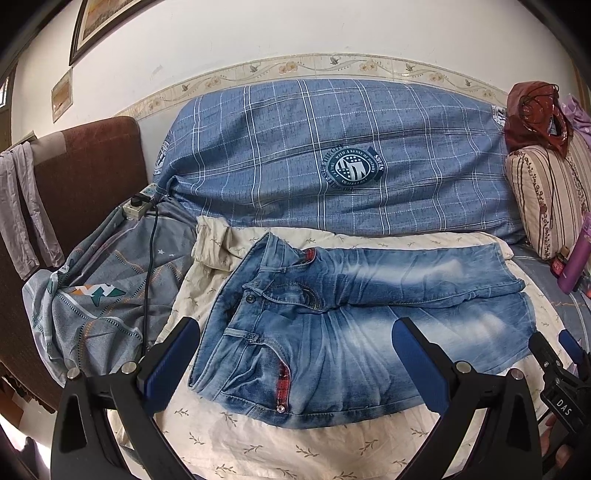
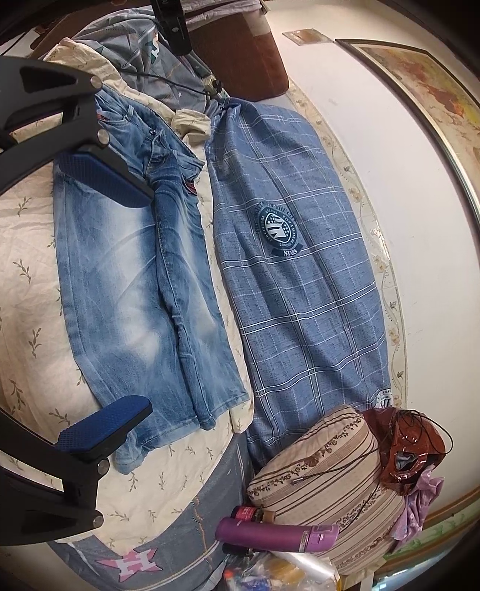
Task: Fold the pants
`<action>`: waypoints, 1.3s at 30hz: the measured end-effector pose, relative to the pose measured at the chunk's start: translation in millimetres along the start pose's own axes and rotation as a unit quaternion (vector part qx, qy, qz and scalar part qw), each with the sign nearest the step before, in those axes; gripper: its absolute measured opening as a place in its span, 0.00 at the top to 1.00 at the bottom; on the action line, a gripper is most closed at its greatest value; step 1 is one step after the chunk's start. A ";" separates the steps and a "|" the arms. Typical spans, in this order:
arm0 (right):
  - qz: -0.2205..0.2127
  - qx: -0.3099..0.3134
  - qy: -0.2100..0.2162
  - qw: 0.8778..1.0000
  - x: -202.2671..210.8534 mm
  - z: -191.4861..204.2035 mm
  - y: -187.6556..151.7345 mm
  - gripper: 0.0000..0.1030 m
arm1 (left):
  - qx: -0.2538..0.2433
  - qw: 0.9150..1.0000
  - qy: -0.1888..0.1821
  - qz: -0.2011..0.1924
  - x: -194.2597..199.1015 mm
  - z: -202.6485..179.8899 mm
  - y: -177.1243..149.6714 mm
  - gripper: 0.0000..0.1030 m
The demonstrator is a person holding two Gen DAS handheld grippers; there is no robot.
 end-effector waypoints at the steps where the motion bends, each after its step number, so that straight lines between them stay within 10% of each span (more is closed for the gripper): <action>1: 0.001 0.000 -0.001 1.000 -0.8 -0.2 0.1 0.00 | 0.000 1.000 -0.001 0.001 -1.3 0.0 -0.4 0.00; 39: 0.064 0.022 -0.047 0.997 -99.4 -30.2 36.8 0.00 | 0.000 0.995 -0.009 0.099 -137.0 26.1 4.2 0.00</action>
Point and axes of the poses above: each gripper's, at about its wrist camera, not at the fingertips, and x roughly against the way its jaws point, z to its left, y to its top, the point moved 1 cm from there along -x, roughly the way its jaws point
